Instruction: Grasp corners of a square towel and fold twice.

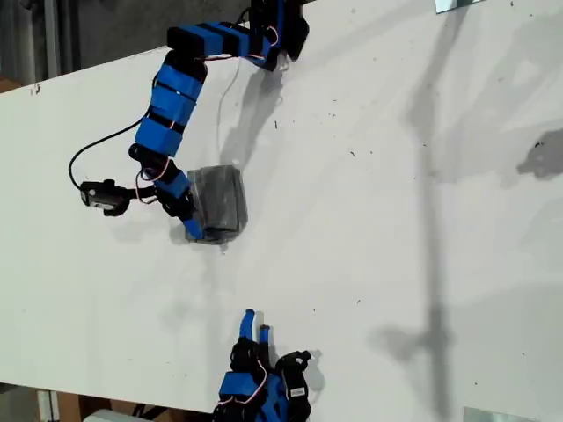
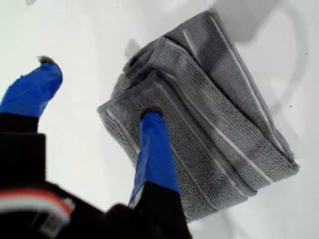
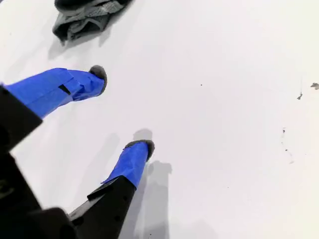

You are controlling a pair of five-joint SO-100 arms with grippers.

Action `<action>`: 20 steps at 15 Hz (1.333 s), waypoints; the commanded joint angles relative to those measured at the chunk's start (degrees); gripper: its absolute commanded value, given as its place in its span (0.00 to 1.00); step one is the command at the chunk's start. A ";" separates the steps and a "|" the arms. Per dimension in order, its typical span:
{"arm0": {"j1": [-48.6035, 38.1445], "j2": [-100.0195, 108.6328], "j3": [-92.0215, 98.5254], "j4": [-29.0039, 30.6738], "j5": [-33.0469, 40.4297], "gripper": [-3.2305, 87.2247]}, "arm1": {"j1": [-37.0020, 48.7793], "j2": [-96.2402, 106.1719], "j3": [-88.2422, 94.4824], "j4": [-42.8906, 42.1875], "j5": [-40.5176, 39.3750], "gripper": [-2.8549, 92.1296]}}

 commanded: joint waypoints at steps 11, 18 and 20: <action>-3.52 0.18 1.85 -3.78 37.27 0.28 | -8.79 104.33 99.05 4.04 32.26 0.20; -3.60 0.18 1.93 -3.78 37.27 0.23 | -6.42 123.66 101.16 23.29 43.24 0.20; -3.60 0.18 1.93 -3.78 37.27 0.23 | -5.98 123.66 101.16 23.29 43.24 0.20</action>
